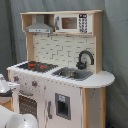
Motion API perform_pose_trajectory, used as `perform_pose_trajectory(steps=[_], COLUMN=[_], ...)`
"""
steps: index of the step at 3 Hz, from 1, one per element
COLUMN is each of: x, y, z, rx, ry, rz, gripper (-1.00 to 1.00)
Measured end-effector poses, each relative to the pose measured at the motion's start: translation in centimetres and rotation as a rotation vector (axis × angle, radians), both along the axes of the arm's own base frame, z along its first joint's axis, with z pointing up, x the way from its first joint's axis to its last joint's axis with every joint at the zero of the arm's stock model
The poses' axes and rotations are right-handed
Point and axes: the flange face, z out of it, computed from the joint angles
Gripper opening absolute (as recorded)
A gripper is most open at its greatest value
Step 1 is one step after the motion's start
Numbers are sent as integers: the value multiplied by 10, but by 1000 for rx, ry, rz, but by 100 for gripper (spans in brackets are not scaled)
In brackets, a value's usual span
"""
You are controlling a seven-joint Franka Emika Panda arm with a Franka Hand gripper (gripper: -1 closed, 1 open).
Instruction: Play with the kitchen
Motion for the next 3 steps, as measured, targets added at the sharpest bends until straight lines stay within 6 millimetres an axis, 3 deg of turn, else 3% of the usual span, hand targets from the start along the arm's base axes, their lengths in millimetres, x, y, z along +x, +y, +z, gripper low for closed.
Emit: perform_pose_trajectory(steps=[3], x=[-26], y=[-59], z=[13], rx=[5], ry=[-11], rz=[-61], gripper=[100])
